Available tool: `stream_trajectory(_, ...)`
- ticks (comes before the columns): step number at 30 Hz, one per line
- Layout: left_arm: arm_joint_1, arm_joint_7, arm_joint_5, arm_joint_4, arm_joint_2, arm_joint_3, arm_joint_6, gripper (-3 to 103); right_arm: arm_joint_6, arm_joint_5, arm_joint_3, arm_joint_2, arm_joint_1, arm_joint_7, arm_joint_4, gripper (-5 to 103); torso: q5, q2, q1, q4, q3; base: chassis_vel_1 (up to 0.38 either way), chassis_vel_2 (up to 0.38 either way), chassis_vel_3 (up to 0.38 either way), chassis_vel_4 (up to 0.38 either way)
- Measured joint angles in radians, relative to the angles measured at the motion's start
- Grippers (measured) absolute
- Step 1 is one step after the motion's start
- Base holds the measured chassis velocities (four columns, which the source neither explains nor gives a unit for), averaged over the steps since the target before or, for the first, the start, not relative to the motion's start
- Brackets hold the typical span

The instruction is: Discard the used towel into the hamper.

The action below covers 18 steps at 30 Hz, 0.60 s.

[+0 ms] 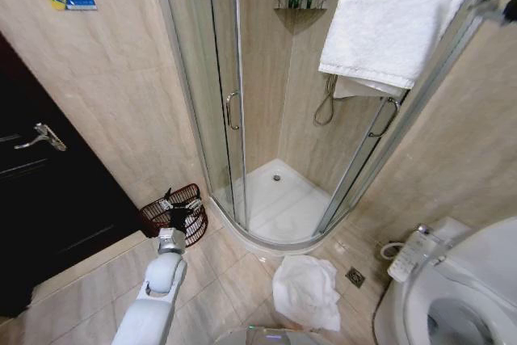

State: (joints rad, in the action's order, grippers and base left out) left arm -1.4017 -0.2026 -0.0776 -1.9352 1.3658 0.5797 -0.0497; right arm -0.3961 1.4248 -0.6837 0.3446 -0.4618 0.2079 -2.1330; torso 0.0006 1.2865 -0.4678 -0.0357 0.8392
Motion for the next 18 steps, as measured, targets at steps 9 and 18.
stream_trajectory(9,-0.018,-0.008,-0.002,-0.033,0.005,0.033,0.011,100,-0.018,-0.045,0.457,0.137,0.517,0.061,0.121,100,-0.0004,-0.001,0.000,-0.0008,0.000,0.000,0.000,0.000,0.000)
stream_trajectory(18,-0.011,-0.007,-0.003,-0.033,-0.001,0.038,0.020,100,-0.029,-0.090,0.710,0.289,0.791,0.252,0.201,100,-0.0007,-0.001,0.001,0.0001,-0.001,0.000,0.000,0.000,0.000)
